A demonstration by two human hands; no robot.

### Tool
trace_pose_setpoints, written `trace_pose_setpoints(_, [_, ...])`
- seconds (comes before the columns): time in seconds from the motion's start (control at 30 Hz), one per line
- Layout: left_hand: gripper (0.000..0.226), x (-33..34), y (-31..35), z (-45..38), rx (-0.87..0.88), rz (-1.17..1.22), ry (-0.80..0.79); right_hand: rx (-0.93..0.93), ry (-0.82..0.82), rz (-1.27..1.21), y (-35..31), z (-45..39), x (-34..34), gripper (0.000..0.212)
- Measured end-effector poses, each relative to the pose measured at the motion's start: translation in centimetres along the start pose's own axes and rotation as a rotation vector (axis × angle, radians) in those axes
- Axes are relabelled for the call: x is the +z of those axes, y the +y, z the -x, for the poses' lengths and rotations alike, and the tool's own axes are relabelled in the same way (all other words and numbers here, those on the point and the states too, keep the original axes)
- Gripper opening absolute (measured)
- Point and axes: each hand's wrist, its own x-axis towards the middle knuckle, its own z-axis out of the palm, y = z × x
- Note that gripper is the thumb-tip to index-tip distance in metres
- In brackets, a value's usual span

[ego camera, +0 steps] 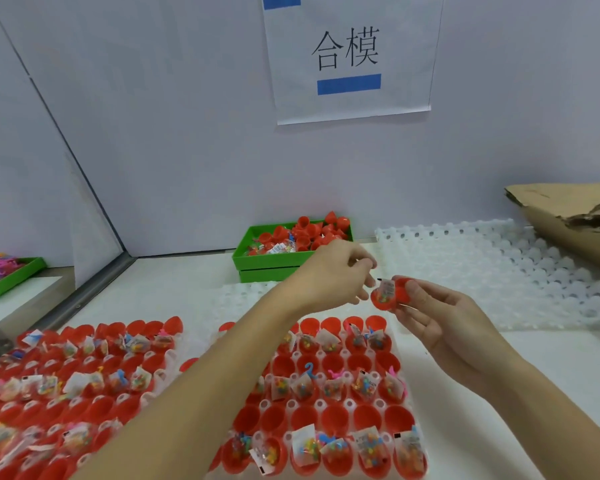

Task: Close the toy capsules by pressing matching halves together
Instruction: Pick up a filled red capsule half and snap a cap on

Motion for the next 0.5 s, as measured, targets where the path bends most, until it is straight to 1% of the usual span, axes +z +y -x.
trace_pose_setpoints(0.03, [0.032,-0.1,-0.7,0.7,-0.015,0.071,-0.025,-0.009,-0.001,-0.020,0.1,0.0,0.2,0.043])
trace_pose_setpoints(0.1, [0.048,0.0,-2.0,2.0,-0.036,0.145,-0.061,-0.022,-0.014,-0.065,0.3,0.0,0.9,0.043])
trace_pose_setpoints(0.13, [0.054,0.2,-2.5,2.7,-0.042,0.158,-0.049,-0.025,-0.015,-0.080,0.5,-0.1,1.4,0.043])
trace_pose_setpoints(0.17, [0.054,0.6,-3.0,3.1,-0.041,0.179,-0.010,-0.025,-0.013,-0.092,0.7,-0.2,1.9,0.043])
trace_pose_setpoints(0.27, [0.039,1.6,-4.2,3.9,-0.025,0.287,0.149,-0.006,-0.032,-0.092,1.6,-0.7,3.7,0.043])
trace_pose_setpoints(0.37, [0.026,1.4,-5.4,4.4,-0.022,0.361,0.275,-0.037,-0.028,-0.024,2.2,-1.3,5.0,0.041])
trace_pose_setpoints(0.43, [0.022,0.8,-6.0,4.6,-0.004,0.403,0.307,-0.085,0.002,0.092,2.5,-1.6,5.3,0.040])
trace_pose_setpoints(0.5, [0.020,0.5,-6.5,4.9,0.012,0.432,0.319,-0.133,0.021,0.294,2.7,-1.6,5.4,0.037])
